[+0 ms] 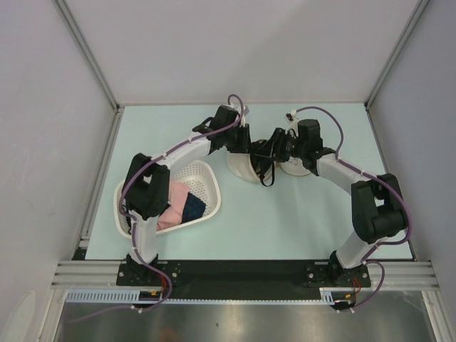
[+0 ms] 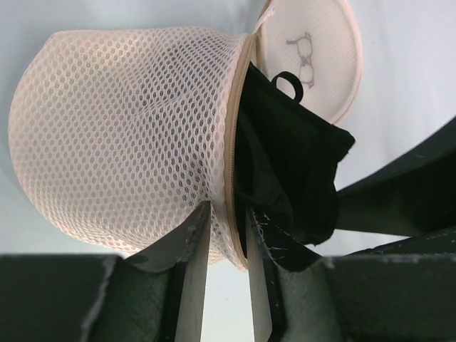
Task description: Place the bra in the laundry bag and zip it closed
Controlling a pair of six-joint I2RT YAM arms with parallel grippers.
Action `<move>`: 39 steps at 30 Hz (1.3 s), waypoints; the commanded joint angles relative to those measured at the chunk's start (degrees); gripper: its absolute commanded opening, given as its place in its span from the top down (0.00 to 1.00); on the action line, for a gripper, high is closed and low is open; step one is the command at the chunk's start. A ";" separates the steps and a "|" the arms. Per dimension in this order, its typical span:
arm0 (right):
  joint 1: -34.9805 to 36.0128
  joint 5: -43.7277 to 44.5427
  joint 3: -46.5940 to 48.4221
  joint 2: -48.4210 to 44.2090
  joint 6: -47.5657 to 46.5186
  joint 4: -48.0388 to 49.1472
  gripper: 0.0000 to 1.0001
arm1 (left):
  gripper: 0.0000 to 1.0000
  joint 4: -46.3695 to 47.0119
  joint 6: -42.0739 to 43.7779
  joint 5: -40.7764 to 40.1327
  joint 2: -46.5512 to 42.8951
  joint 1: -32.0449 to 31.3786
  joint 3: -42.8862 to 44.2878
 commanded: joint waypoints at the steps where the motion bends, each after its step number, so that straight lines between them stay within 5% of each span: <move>1: 0.56 -1.04 1.47 0.73 -0.36 2.08 0.59 | 0.71 -0.89 1.55 -0.39 1.30 -0.60 4.15; 4: 0.91 -1.13 1.82 1.43 -0.53 1.91 0.64 | 0.78 -2.12 2.25 -1.53 2.00 -0.52 5.46; 8: 1.88 -1.22 1.82 2.40 -0.71 2.61 0.75 | 1.00 -3.00 2.51 -1.18 1.83 -0.52 6.17; 16: 4.16 0.89 3.22 7.49 0.70 8.76 0.92 | 1.00 -3.61 2.87 1.10 -0.46 -0.60 5.47; 26: 5.57 9.06 7.26 16.10 3.25 15.00 0.93 | 1.00 -4.14 3.13 1.54 -2.12 -0.43 3.53; 39: 2.33 1.60 24.57 35.18 10.10 11.33 0.94 | 1.00 -7.21 6.38 -4.95 1.39 -0.43 11.96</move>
